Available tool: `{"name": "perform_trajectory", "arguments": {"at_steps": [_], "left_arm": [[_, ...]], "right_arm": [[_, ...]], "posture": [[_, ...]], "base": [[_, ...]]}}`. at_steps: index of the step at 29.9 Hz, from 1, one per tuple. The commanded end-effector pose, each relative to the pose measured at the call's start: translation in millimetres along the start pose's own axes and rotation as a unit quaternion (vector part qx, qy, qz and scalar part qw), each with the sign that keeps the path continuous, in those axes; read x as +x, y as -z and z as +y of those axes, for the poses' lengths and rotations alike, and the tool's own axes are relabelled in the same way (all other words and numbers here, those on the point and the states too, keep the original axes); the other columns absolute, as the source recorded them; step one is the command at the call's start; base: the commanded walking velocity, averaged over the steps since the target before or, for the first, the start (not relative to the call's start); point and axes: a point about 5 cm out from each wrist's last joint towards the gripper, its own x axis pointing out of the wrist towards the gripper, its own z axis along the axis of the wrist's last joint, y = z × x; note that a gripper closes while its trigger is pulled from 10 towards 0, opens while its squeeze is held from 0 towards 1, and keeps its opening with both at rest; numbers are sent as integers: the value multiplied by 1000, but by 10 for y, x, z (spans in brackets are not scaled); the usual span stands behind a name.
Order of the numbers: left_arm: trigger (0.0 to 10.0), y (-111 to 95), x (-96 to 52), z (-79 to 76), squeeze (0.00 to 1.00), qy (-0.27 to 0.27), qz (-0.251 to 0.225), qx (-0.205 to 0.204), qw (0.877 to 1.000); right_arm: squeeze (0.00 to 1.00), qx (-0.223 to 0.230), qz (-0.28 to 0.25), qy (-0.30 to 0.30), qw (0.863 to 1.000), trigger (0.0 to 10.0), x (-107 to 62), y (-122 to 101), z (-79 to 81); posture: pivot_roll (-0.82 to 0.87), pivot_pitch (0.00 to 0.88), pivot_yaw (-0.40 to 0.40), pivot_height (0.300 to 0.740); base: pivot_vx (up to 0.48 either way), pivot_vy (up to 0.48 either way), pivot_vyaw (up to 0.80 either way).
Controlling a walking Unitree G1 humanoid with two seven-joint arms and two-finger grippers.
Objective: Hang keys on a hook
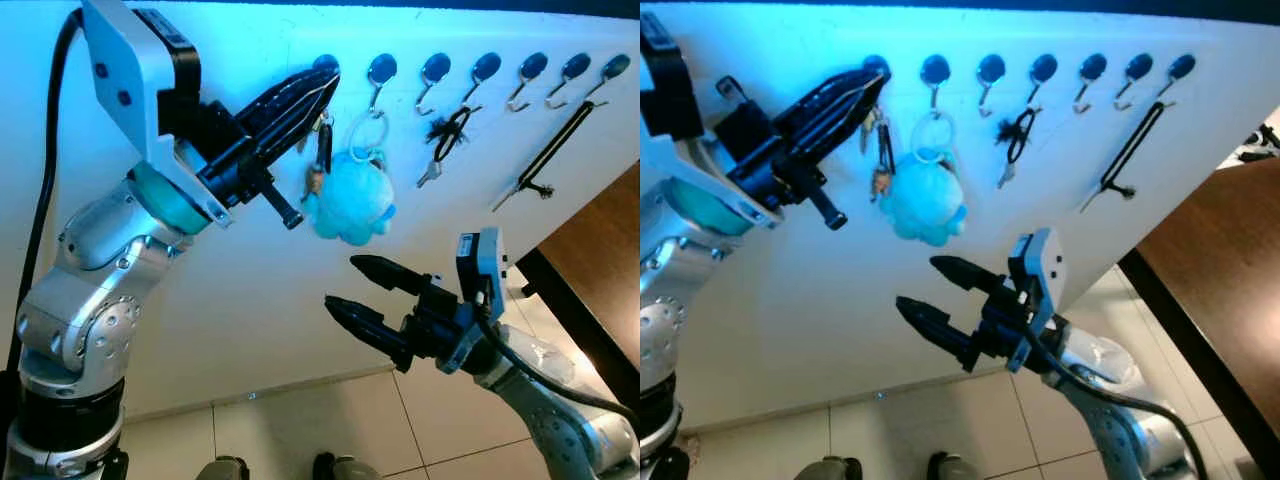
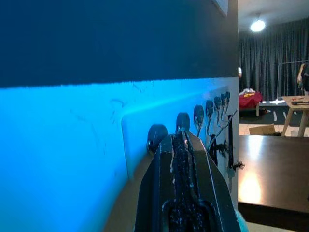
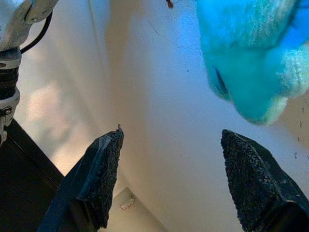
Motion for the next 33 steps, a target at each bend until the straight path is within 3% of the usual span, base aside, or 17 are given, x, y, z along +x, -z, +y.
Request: {"name": "perform_trajectory", "arguments": {"at_steps": [1,18,21,23,33], "left_arm": [[10000,71,-22,-58,0,15,20,-3,1000],[10000,257,-68,-28,0,2,55,-1,998],[10000,297,-94,-43,0,6,63,-13,998],[10000,258,-90,-7,0,-15,40,-38,998],[10000,324,-124,19,0,-26,51,-46,997]], "right_arm": [[0,1,5,1,1000,10000,-27,14,3],[0,-2,5,1,1000,10000,-24,11,-9],[0,-3,5,2,1000,10000,-26,10,-15],[0,-3,6,1,1000,10000,-28,7,-19],[0,-3,5,1,1000,10000,-24,6,-17]], "posture": [[11,97,-7,740],[6,84,-6,740],[6,83,-8,740],[6,84,-10,740],[6,86,-10,740]], "base": [[0,0,0],[0,0,0],[0,0,0],[0,0,0],[0,0,0]]}}
